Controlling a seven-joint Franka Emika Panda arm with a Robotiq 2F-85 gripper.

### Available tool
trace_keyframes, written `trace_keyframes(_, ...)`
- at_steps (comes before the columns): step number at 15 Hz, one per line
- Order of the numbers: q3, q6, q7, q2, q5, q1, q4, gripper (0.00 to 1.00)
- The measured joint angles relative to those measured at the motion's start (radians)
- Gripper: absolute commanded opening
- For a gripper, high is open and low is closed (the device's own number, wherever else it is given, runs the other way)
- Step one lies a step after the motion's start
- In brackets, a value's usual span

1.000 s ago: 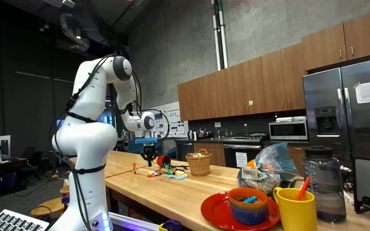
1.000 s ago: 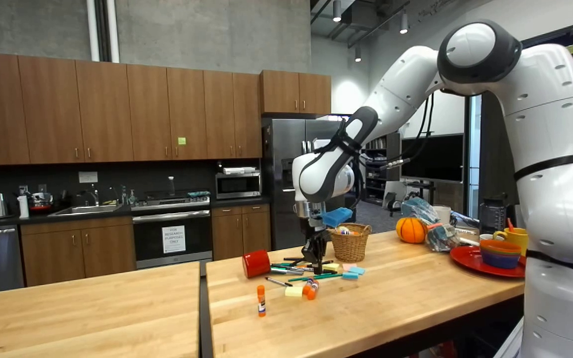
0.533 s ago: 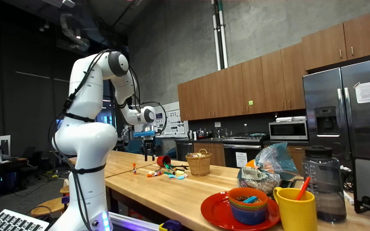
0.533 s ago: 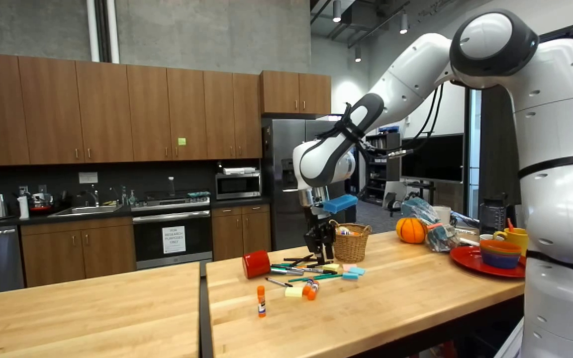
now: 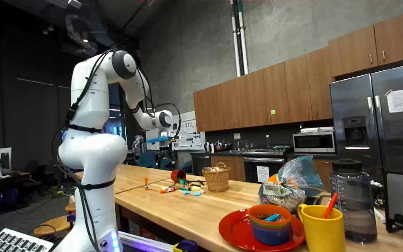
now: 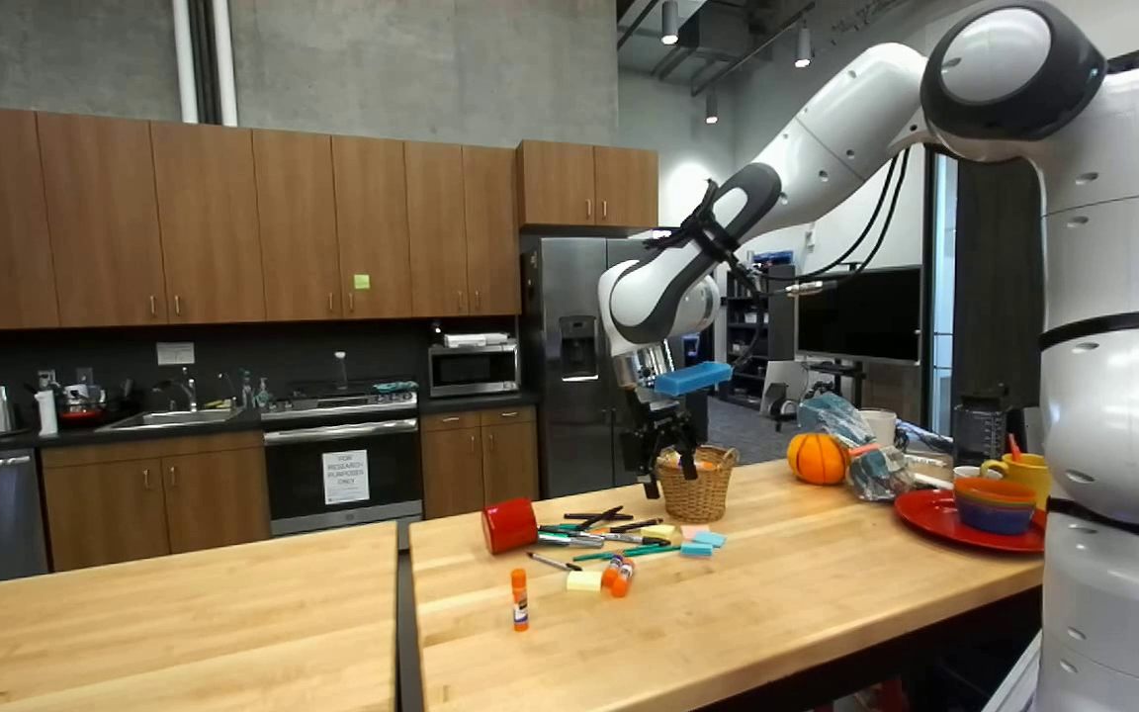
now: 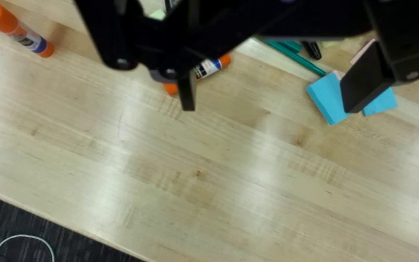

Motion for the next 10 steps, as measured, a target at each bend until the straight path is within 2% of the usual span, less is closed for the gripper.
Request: trace_keyframes(10,-0.075,0.004,0.021,-0.015,-0.009,-0.064,0.021,1.00)
